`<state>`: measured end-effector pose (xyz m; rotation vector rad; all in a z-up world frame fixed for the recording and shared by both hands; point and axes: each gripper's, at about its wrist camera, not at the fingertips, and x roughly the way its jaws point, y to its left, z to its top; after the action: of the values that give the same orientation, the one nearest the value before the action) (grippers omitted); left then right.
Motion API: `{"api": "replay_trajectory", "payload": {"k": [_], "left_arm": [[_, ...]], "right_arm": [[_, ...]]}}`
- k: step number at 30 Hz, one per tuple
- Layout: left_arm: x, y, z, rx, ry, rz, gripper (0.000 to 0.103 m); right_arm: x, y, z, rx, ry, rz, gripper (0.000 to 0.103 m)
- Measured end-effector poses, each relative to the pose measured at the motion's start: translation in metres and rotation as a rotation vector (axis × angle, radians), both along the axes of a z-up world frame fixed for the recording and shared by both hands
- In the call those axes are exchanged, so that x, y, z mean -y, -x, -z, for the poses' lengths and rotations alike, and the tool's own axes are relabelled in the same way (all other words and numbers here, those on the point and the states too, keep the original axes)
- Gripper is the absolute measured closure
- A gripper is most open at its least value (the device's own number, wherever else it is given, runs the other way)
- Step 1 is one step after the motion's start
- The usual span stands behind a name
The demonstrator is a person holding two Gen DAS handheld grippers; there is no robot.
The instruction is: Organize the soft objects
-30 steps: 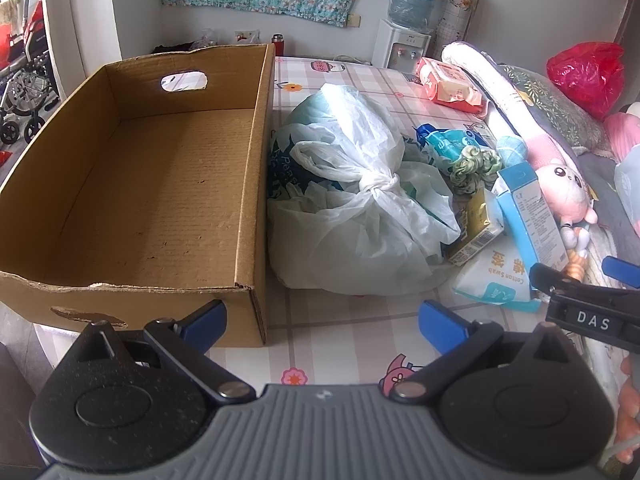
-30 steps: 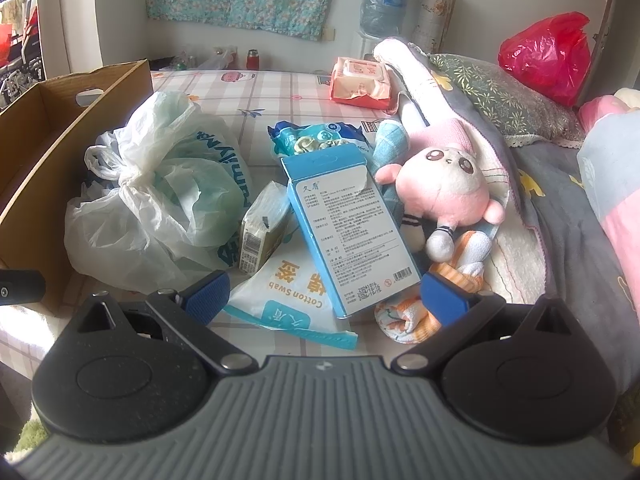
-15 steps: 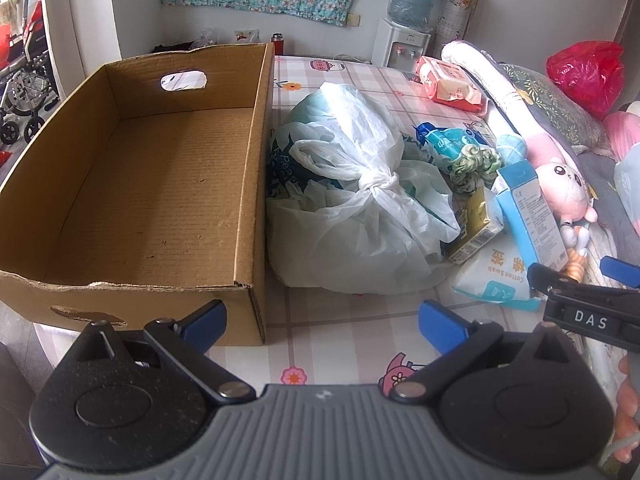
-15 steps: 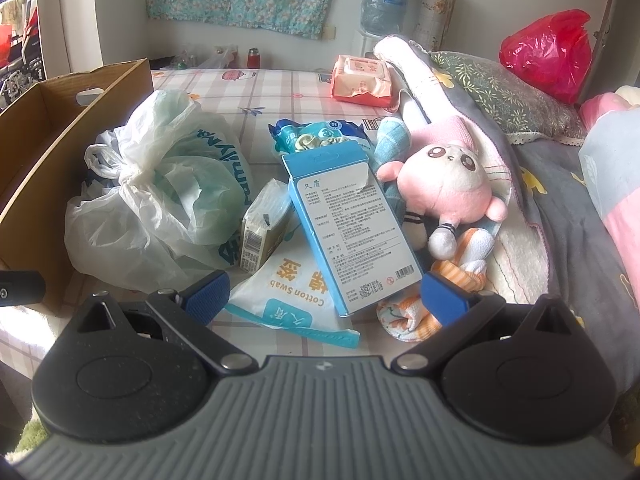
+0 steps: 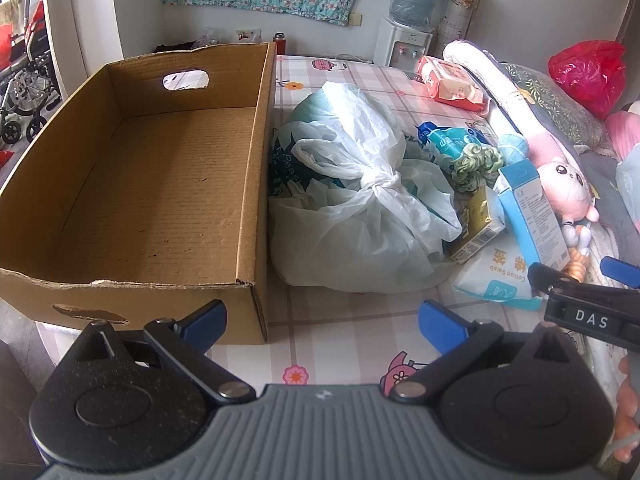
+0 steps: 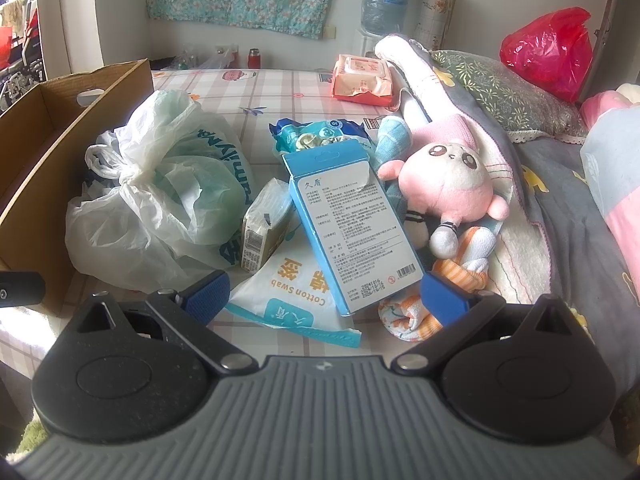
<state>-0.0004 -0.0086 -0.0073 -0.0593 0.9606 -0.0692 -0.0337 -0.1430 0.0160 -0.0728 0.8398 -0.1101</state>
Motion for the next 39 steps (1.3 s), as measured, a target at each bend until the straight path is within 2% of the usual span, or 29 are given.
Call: {"api": "replay_trajectory", "payload": {"k": [5, 11, 18, 23, 28, 31, 33, 34, 35, 39], "left_arm": [[0.004, 0.010, -0.007, 0.047, -0.011, 0.029, 0.000], [0.026, 0.017, -0.026, 0.114, -0.030, 0.128, 0.000], [0.070, 0.001, -0.030, 0.095, 0.003, 0.302, 0.000], [0.103, -0.013, -0.020, 0.150, -0.003, 0.380, 0.000], [0.127, -0.039, 0.008, 0.106, 0.059, 0.452, 0.000], [0.137, -0.048, 0.024, 0.111, 0.054, 0.467, 0.003], [0.142, -0.052, 0.031, 0.126, 0.065, 0.478, 0.011], [0.142, -0.054, 0.033, 0.130, 0.078, 0.475, 0.019], [0.143, -0.056, 0.035, 0.131, 0.097, 0.467, 0.024], [0.143, -0.065, 0.044, 0.100, 0.176, 0.457, 0.035]], "right_arm": [[0.001, 0.001, -0.001, 0.010, -0.002, 0.003, 0.001], [0.024, 0.010, -0.010, 0.095, 0.022, 0.041, 0.001], [0.070, 0.022, -0.017, 0.186, 0.061, 0.089, 0.001], [0.112, 0.028, -0.017, 0.212, 0.013, 0.121, 0.001], [0.136, 0.018, -0.012, 0.176, -0.057, 0.104, 0.002], [0.139, 0.005, -0.011, 0.143, -0.107, 0.047, 0.009], [0.141, -0.006, -0.011, 0.120, -0.157, 0.007, 0.016], [0.141, -0.012, -0.010, 0.103, -0.184, -0.012, 0.020], [0.142, -0.019, -0.010, 0.087, -0.208, -0.029, 0.028], [0.139, -0.045, -0.004, 0.020, -0.287, -0.106, 0.045]]}}
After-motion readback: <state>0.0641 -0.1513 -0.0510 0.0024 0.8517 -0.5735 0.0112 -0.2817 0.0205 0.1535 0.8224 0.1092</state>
